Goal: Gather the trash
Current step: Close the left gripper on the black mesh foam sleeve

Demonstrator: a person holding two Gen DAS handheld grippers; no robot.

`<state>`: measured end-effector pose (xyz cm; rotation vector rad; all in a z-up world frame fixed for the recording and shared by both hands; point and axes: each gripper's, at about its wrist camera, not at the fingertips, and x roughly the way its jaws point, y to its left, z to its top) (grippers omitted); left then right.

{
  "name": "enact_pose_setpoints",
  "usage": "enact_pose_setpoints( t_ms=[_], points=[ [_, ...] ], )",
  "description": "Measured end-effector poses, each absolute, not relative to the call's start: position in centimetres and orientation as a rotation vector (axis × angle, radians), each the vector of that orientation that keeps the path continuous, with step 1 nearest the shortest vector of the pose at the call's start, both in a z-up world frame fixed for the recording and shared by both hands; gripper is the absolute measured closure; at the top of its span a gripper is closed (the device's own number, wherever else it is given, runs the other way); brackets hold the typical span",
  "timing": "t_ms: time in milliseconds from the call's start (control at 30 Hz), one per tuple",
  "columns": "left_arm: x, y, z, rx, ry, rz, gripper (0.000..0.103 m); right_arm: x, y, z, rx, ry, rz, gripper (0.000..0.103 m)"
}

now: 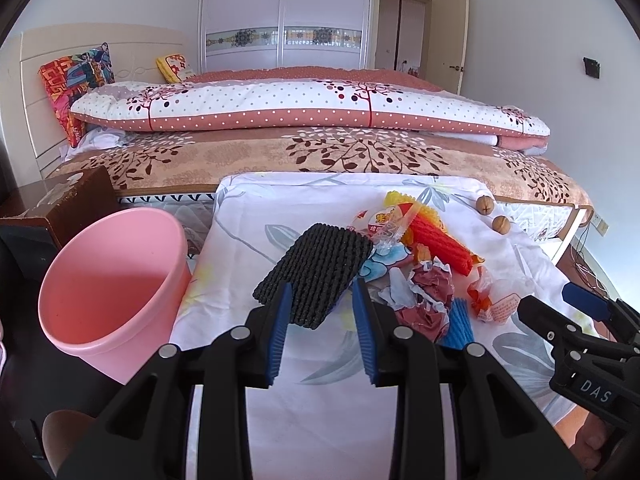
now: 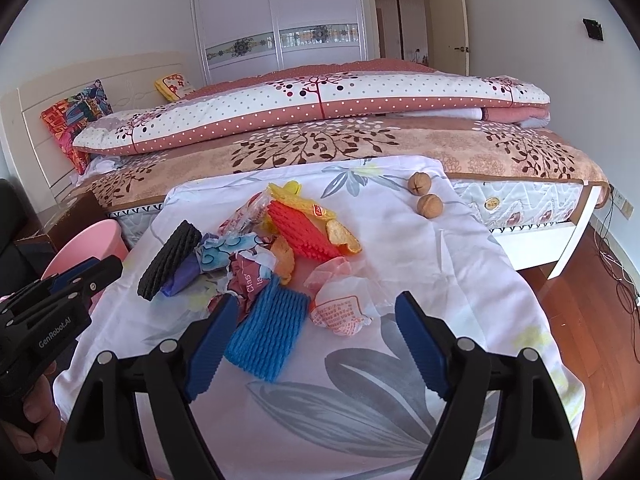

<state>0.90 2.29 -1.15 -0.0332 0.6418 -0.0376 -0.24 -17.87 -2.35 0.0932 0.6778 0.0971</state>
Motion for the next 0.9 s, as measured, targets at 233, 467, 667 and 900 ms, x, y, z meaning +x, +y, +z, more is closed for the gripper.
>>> enact_pose_setpoints(
  t_ms=[233,467,667,900],
  points=[
    [0.9,3.5,-2.1,-0.018,0.683,-0.115,0.071,0.3,-18.2,-3.0,0.081,0.712,0.114,0.03],
    [2.8,5.0,-2.1,-0.082,0.743,-0.155,0.071,1.2,-18.9,-3.7,0.096,0.751,0.142,0.036],
    [4.6,2.4,-2.1,-0.005,0.775,-0.203,0.071,1.8,-19.2,-4.0,0.083,0.771,0.167,0.036],
    [6.7,1.0,-4.4,0.107,0.824,-0.16,0.071,2.4,-20.3,-4.6,0.111,0.821,0.207,0.037]
  ],
)
